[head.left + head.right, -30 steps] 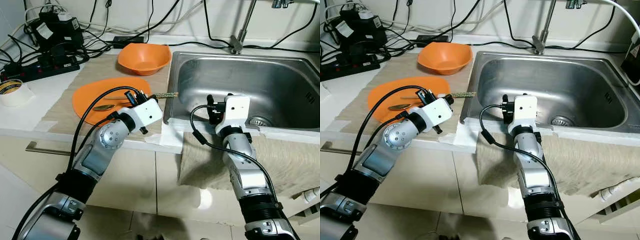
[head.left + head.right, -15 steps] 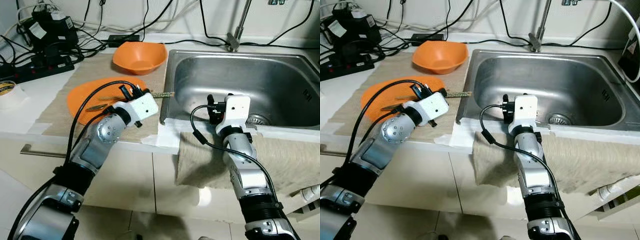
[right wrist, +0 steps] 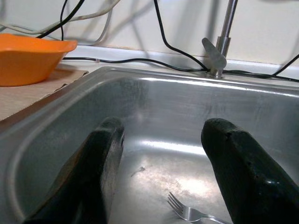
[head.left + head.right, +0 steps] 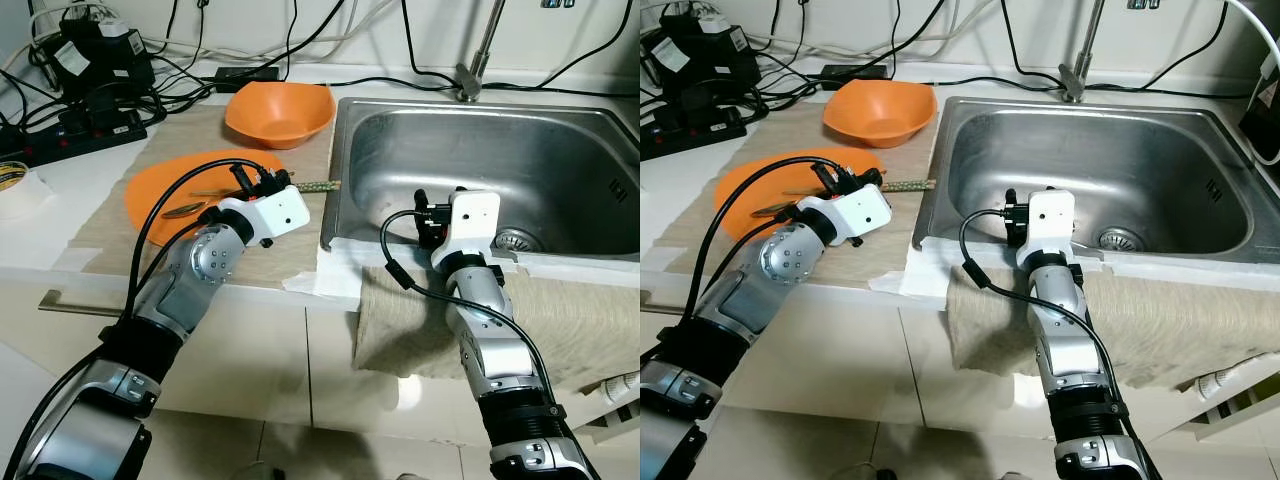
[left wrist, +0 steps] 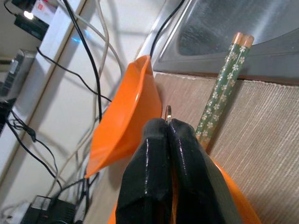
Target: Kitchen organization
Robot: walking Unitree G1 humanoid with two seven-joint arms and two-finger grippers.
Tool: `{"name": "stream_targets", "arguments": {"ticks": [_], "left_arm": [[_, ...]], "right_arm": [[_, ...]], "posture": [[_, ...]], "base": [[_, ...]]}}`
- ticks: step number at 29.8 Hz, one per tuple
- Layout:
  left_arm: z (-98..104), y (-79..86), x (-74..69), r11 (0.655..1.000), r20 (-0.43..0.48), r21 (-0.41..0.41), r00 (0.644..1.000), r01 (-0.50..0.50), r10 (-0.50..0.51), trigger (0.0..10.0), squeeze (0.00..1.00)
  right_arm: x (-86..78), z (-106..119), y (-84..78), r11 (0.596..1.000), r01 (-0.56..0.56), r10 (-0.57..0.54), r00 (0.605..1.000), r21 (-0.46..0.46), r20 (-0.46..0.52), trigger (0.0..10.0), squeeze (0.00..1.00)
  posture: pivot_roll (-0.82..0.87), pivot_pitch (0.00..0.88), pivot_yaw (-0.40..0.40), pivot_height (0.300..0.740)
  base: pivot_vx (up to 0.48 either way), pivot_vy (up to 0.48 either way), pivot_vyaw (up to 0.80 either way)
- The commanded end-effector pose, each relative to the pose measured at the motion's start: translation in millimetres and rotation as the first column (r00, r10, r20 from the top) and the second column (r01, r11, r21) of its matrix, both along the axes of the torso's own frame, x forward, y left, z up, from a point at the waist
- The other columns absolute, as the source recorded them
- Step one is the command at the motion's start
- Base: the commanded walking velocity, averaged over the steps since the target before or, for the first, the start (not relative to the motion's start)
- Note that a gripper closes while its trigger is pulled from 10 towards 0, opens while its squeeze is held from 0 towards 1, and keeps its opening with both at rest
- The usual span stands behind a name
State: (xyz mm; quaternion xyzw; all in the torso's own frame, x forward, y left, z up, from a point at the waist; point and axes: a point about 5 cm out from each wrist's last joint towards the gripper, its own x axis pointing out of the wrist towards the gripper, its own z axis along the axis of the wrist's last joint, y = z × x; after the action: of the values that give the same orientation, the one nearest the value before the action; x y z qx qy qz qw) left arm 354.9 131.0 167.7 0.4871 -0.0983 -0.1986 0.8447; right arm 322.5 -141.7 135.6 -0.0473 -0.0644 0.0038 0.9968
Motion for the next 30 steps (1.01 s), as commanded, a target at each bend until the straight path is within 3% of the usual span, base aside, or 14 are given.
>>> {"name": "stream_targets", "arguments": {"ticks": [1, 7, 15, 18, 27, 30], "left_arm": [[1, -2.1, 1.9, 1.000, -0.029, -0.018, 1.000, 0.009, -0.010, 0.0, 0.00], [21, -4.2, 7.6, 0.999, 0.051, 0.039, 0.998, 0.021, -0.023, 0.0, 0.00], [19, -2.9, 8.6, 0.996, 0.062, 0.090, 0.998, 0.006, -0.012, 0.0, 0.00], [22, -0.3, 10.6, 0.991, 0.105, 0.134, 0.994, -0.019, 0.005, 0.0, 0.00], [45, 18.3, 21.6, 0.963, 0.251, 0.224, 0.964, -0.148, 0.090, 0.0, 0.00], [58, 32.1, 25.7, 0.939, 0.329, 0.266, 0.936, -0.220, 0.127, 0.0, 0.00]], "right_arm": [[-0.9, -1, 0.6, 1.000, 0.000, 0.000, 1.000, -0.007, -0.004, 10.0, 0.00], [-1.8, -2, 0.3, 1.000, 0.007, -0.007, 1.000, -0.005, -0.006, 10.0, 0.00], [-2.3, -4, -1.8, 1.000, 0.010, -0.010, 1.000, -0.011, -0.010, 10.0, 0.00], [-2.4, -4, -2.2, 1.000, 0.008, -0.009, 1.000, -0.015, -0.012, 10.0, 0.00], [-1.5, -6, 0.1, 1.000, -0.002, 0.002, 1.000, -0.018, -0.020, 10.0, 0.00], [-1.5, -8, 0.9, 1.000, -0.008, 0.007, 1.000, -0.019, -0.024, 10.0, 0.00]], "posture": [[-0.05, 0.000, 0.051, 0.732], [-0.05, 0.000, 0.062, 0.732], [-0.06, 0.000, 0.059, 0.732], [-0.06, 0.000, 0.057, 0.732], [-0.05, 0.000, 0.052, 0.732], [-0.05, 0.000, 0.048, 0.732]], "base": [[0.000, 0.000, 0.00], [0.000, 0.000, 0.00], [0.000, 0.000, 0.00], [0.000, 0.000, 0.00], [0.000, 0.000, 0.00], [0.000, 0.000, 0.00]]}}
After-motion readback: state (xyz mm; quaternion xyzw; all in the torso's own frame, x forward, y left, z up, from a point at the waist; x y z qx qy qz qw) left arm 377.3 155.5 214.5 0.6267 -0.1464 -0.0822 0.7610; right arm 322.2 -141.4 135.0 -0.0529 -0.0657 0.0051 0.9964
